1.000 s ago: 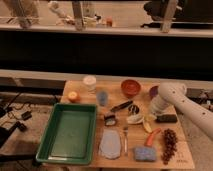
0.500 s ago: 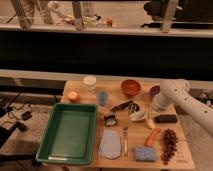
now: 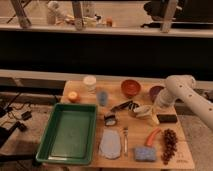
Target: Place banana in purple bowl
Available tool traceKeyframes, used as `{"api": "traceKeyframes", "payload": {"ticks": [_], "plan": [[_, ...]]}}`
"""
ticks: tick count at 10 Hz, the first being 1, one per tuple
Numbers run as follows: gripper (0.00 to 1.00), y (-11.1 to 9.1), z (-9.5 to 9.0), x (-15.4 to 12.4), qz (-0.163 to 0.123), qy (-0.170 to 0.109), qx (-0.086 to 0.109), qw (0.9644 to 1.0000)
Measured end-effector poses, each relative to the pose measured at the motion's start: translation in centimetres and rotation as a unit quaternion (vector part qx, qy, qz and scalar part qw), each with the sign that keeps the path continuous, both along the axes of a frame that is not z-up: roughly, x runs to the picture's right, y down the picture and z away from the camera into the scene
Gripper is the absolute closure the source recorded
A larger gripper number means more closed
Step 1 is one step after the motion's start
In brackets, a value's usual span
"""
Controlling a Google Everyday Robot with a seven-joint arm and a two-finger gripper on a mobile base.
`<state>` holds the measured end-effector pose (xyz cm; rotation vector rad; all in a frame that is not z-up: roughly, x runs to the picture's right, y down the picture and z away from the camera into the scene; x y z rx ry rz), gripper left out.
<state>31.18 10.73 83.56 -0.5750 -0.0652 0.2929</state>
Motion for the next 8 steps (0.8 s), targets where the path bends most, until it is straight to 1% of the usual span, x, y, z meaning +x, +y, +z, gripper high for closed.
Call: {"api": "traceKeyframes", "payload": {"ticks": [2,4,5,6,7,8], "plan": [[1.00,-1.8,-1.2,0.6,0.000,0.001,0.014,0.9999],[1.00,-3.2,-1.7,0.8,0.000,-0.002,0.026,0.9997],[1.00,-4.0,-1.6,0.8,0.000,-0.004,0.031,0.9995],[1.00,-4.3,-1.4,1.0,0.000,-0.006,0.031,0.9995],[1.00,-4.8,-1.0,1.2,0.001,-0.006,0.033,0.9994],[1.00,-5.7,-0.1,1.4,0.000,-0.007,0.034,0.9994]]}}
